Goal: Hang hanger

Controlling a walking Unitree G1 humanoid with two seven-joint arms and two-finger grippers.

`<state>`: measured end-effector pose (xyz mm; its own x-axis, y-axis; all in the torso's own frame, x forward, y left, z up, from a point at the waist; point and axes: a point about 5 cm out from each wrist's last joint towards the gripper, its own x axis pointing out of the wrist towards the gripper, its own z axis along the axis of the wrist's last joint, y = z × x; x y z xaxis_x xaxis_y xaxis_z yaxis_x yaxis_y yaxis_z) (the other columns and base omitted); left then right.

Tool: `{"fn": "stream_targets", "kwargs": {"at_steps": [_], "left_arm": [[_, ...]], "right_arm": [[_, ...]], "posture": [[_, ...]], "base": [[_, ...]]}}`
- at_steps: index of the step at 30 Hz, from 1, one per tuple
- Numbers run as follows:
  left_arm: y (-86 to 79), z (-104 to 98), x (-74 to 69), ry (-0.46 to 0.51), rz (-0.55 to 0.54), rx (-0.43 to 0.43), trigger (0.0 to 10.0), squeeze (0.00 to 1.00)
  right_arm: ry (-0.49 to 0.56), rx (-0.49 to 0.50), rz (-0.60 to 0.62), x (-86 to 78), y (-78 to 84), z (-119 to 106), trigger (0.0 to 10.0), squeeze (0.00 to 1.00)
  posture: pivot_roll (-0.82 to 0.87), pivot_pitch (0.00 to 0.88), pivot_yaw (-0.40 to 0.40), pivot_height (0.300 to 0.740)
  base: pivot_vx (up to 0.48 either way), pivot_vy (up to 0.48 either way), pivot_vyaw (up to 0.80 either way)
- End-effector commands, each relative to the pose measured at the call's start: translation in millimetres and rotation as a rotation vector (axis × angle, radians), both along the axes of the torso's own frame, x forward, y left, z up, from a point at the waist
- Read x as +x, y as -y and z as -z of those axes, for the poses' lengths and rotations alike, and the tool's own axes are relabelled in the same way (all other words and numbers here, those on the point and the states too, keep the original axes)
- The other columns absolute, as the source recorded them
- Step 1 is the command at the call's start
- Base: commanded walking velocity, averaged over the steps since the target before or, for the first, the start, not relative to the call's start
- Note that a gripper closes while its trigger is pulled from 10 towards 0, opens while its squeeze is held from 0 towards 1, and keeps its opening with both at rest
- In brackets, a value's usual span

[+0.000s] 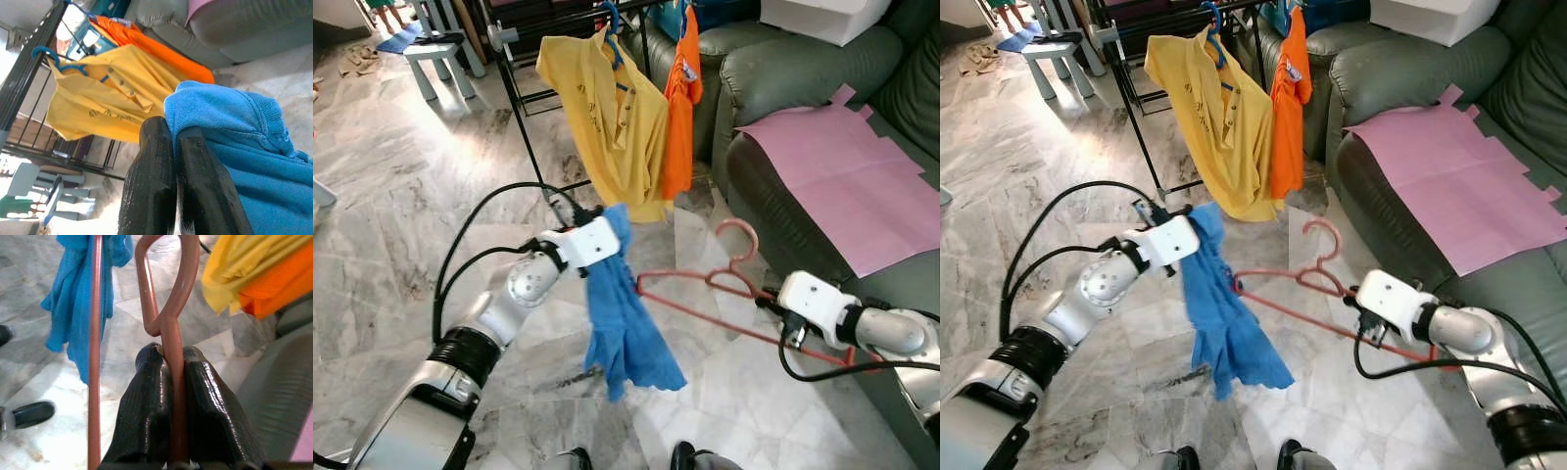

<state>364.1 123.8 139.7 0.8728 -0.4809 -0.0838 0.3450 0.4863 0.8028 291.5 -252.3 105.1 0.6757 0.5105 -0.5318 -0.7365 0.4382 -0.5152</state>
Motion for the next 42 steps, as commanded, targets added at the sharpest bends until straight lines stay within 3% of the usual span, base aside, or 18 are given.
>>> {"fn": "stream_targets", "kwargs": {"at_steps": [1, 6, 10, 17, 25, 34, 42], "left_arm": [[-5.7, -9.7, 4.6, 0.036, 0.000, 0.019, 10.0, 0.00], [-9.6, -16.9, 6.9, 0.048, 0.056, 0.053, 10.0, 0.00], [-1.1, -23.0, 2.4, 0.029, 0.173, 0.038, 10.0, 0.00], [-14.3, -13.8, 1.8, 0.038, 0.169, 0.120, 10.0, 0.00], [-28.2, -8.5, 6.0, 0.015, 0.149, 0.224, 10.0, 0.00], [-12.4, -26.1, 9.1, 0.073, 0.214, 0.163, 10.0, 0.00], [-7.8, -26.4, 8.3, 0.075, 0.236, 0.153, 10.0, 0.00]], "right_arm": [[0.008, -0.008, -0.057, -1.8, -3.6, -6.0, 10.0, 0.00], [0.002, -0.042, -0.079, 0.6, 2.6, -14.3, 10.0, 0.00], [0.017, -0.055, -0.082, 5.6, 1.7, -16.8, 10.0, 0.00], [0.058, -0.123, -0.080, 5.8, 9.5, -20.3, 10.0, 0.00], [0.074, -0.110, -0.085, 8.0, 11.3, -31.4, 10.0, 0.00], [0.080, -0.072, -0.087, 13.3, -3.3, -21.9, 10.0, 0.00], [0.082, -0.059, -0.086, 16.1, -11.9, -16.4, 10.0, 0.00]], "posture": [[-0.11, 0.164, 0.040, 0.740], [-0.11, 0.165, 0.036, 0.740], [-0.11, 0.166, 0.036, 0.740], [-0.10, 0.168, 0.041, 0.740], [-0.11, 0.167, 0.055, 0.740], [-0.10, 0.172, 0.053, 0.740], [-0.10, 0.171, 0.051, 0.740]], "base": [[0.000, 0.000, 0.00], [0.000, 0.000, 0.00], [0.000, 0.000, 0.00], [0.000, 0.000, 0.00], [0.000, 0.000, 0.00], [0.000, 0.000, 0.00], [0.000, 0.000, 0.00]]}}
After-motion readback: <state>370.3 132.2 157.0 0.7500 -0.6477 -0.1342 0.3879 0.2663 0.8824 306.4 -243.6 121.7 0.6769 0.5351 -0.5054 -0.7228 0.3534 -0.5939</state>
